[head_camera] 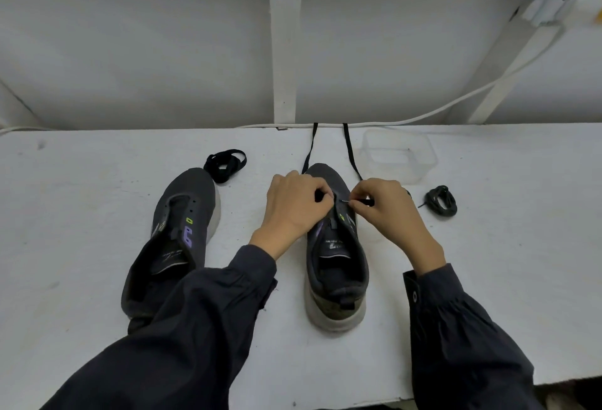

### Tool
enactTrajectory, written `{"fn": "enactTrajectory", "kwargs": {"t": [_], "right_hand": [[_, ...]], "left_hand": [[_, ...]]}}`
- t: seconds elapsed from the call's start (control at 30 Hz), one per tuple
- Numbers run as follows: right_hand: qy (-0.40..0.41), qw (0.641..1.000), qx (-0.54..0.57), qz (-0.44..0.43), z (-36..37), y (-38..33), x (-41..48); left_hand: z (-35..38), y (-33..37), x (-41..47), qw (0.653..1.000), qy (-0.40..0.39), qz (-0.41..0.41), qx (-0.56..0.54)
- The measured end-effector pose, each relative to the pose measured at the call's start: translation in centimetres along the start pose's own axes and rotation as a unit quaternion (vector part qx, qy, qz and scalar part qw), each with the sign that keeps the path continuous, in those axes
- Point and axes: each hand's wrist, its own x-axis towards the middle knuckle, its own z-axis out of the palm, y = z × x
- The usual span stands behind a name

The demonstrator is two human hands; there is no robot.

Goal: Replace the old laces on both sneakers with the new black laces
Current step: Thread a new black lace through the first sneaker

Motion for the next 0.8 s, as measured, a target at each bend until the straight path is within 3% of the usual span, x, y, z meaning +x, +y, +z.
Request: {"fn": "enactTrajectory", "kwargs": {"t": [0.1, 0.23, 0.5, 0.8], "right_hand": [[-0.026, 0.998, -0.054, 0.0, -0.3, -0.8, 0.5], [-0.056, 0.996, -0.065, 0.004, -0.5, -1.2, 1.2], [-0.074, 0.981, 0.166, 0.075, -0.6, -0.2, 1.0], [-0.076, 0.966, 0.22, 0.111, -0.1, -0.2, 1.5]], "left_hand": [[-0.1, 0.8, 0.5, 0.997, -0.022, 0.007, 0.074], [0.1, 1.0, 1.0, 0.996, -0.064, -0.011, 0.063], [1.8, -0.2, 0.0, 0.988, -0.011, -0.065, -0.137], [3.2, -0.4, -0.9, 0.98, 0.054, -0.052, -0.182]]}}
